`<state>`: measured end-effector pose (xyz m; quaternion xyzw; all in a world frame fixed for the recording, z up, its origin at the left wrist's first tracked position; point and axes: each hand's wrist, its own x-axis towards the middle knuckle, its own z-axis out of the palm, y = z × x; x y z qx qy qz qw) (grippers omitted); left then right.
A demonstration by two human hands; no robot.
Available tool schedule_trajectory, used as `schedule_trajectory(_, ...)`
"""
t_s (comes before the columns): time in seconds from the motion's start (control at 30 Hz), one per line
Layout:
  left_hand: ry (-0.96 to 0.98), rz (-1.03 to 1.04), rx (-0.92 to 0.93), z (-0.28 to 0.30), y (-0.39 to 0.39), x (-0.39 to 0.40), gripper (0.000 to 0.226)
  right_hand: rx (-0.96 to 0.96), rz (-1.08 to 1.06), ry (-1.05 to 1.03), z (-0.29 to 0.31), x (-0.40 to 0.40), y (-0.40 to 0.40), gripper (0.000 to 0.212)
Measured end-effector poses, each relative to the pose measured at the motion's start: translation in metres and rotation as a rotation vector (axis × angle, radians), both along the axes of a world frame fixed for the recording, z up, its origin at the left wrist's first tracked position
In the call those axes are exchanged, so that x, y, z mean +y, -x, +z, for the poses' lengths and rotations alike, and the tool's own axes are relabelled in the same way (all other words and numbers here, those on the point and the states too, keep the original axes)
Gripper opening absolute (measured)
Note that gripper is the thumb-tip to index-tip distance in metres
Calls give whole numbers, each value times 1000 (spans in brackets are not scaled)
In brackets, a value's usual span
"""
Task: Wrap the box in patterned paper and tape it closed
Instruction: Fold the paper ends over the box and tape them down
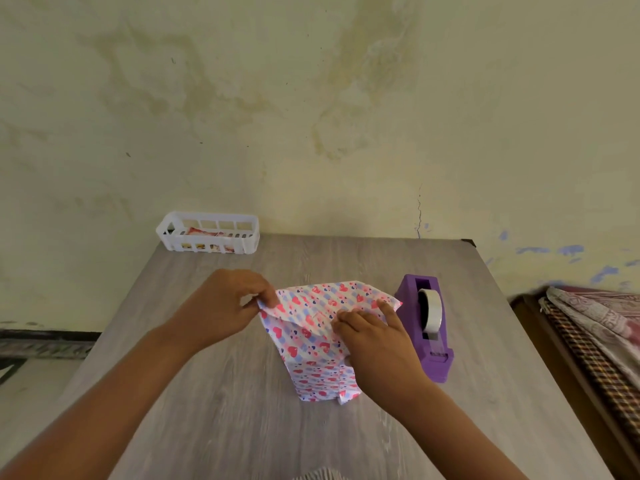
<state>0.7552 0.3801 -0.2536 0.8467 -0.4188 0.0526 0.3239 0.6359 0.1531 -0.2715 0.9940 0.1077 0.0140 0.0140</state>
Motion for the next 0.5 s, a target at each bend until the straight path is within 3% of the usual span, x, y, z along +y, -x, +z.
schedule_trajectory(0.13,-52,37,-135,1,13,1,27,-45,-22,32,-7,-2,-1,61)
schedule_trajectory(0.27,-161,136,32,4,11,-24,54,-5,-36,4,-10,-1,-2,63)
schedule_trajectory(0.37,-223,20,99,-2,0,-31,33,63,-52,15,-1,1,1,58)
schedule_trajectory(0.5,-303,-126,-112,-8,-5,-13,42,31,-34,-14,1,1,2,52)
